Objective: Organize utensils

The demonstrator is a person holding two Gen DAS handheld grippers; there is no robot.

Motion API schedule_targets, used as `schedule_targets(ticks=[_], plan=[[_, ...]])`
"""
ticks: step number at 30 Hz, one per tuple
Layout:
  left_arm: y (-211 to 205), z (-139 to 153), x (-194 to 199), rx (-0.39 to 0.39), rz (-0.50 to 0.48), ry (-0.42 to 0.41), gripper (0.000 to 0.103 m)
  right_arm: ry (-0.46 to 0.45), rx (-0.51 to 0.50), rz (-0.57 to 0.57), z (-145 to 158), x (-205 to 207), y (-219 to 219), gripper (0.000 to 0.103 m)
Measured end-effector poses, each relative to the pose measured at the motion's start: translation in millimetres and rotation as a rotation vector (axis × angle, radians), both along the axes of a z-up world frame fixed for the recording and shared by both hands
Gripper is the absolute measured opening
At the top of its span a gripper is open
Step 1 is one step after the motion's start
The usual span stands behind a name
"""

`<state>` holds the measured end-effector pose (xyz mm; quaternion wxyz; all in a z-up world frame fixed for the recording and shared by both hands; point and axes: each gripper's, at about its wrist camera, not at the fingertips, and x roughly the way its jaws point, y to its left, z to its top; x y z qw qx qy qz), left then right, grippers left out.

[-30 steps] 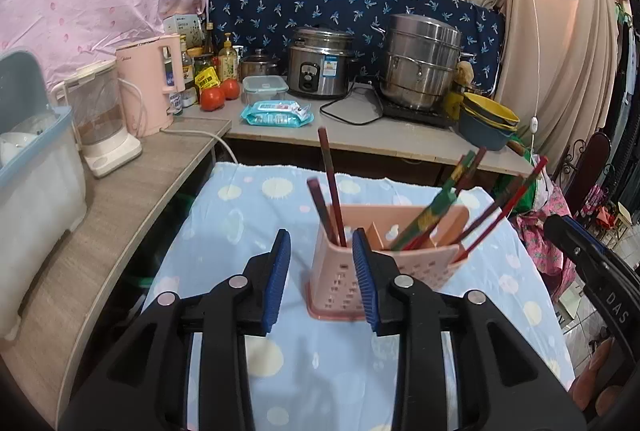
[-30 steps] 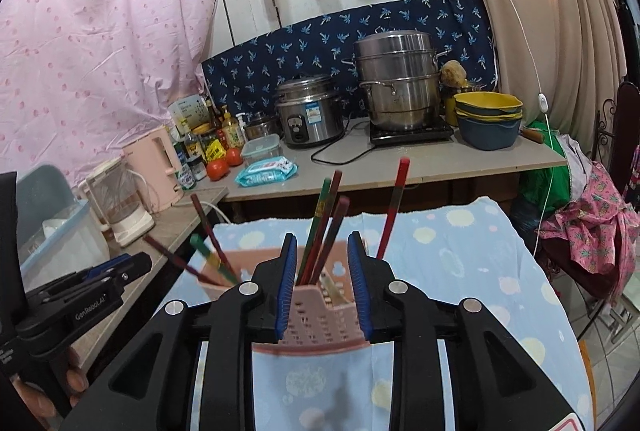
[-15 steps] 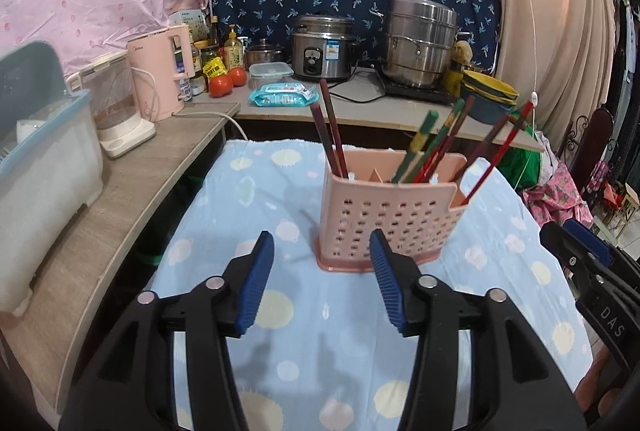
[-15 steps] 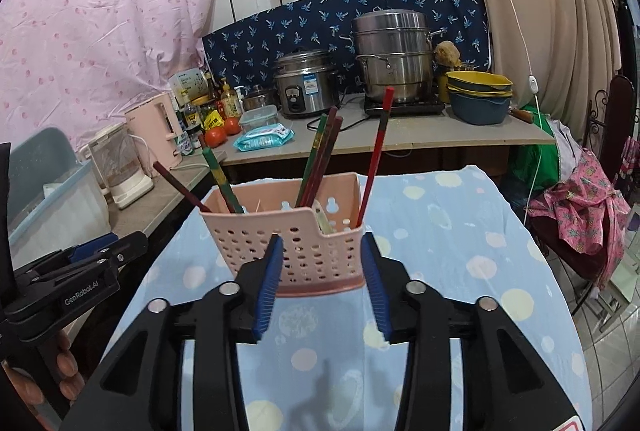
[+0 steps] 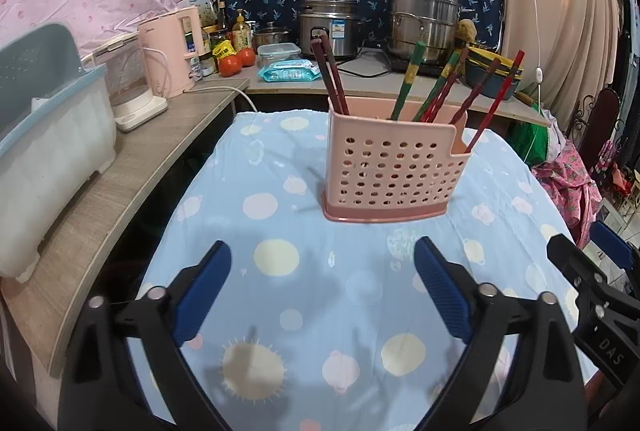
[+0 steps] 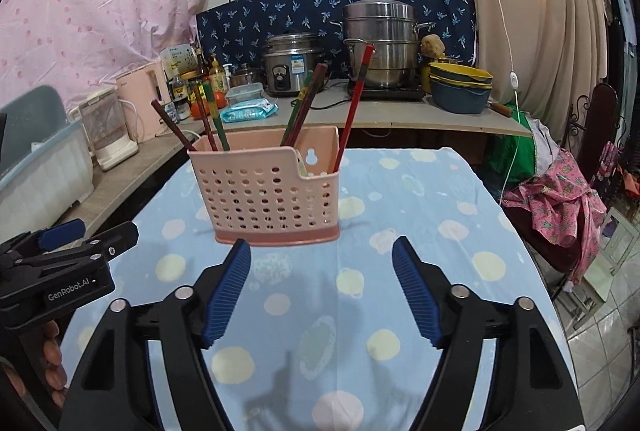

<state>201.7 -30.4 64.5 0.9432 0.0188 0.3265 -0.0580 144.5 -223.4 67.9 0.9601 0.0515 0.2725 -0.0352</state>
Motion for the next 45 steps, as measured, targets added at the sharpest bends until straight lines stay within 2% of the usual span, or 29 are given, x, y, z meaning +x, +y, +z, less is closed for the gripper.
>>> schedule_targets(ticks=[3, 17, 20, 26, 45], plan=[[-4, -3, -8, 0.018, 0.001, -0.01, 0.093, 0.012, 0.017, -0.001, -6, -8, -4, 0.084], [-13, -23, -22, 0.045, 0.004, 0.038, 0.095, 0.077, 0.037, -0.037, -36, -27, -14, 0.086], [-13, -26, -24, 0.049, 0.006, 0.042, 0.095, 0.084, 0.016, -0.043, -39, -29, -12, 0.097], [-14, -34, -26, 0.051, 0.003, 0.062, 0.096, 0.09, 0.045, -0.057, -41, -32, -13, 0.097], [-9, -49, -26, 0.056, 0.034, 0.085, 0.096, 0.114, 0.023, -0.065, -50, -35, 0, 0.097]])
